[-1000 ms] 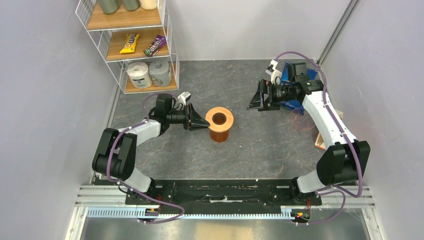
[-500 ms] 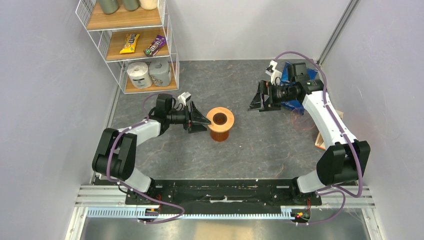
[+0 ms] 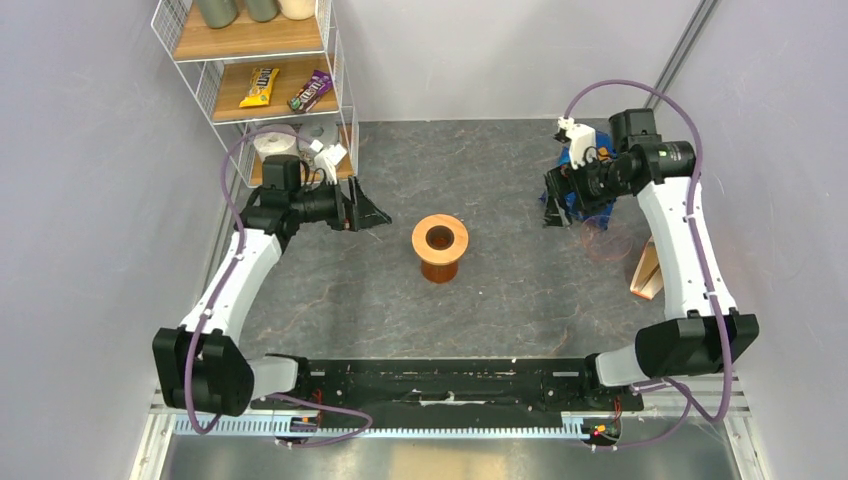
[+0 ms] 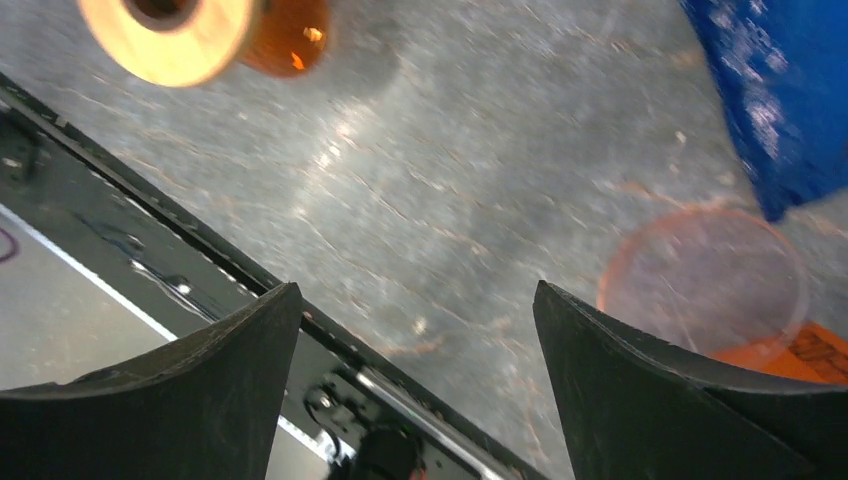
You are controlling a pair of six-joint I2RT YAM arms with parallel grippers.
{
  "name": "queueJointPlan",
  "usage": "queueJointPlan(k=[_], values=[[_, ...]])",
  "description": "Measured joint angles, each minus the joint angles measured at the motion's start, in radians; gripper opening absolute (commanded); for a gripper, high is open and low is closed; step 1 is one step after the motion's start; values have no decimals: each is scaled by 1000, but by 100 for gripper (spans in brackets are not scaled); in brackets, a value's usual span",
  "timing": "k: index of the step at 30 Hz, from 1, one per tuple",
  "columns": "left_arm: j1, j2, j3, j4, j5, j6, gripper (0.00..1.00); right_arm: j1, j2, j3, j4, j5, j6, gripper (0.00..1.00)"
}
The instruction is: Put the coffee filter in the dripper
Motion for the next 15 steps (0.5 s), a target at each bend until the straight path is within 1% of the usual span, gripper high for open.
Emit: queueJointPlan(k=[4,8,12,15], values=[[-19,27,104,-102,-3,143,91,-90,64,93,-121,58,-166,86],[-89,103,193,-234,-60,297,95,-197,217,224,-202,121,-338,85],[-131,124,208,-317,-113,396,96,-285,370,316,-238,185,-468,82],[-132,130,234,-377,-143,469,96,-322,435,326,-248,225,-526,82]])
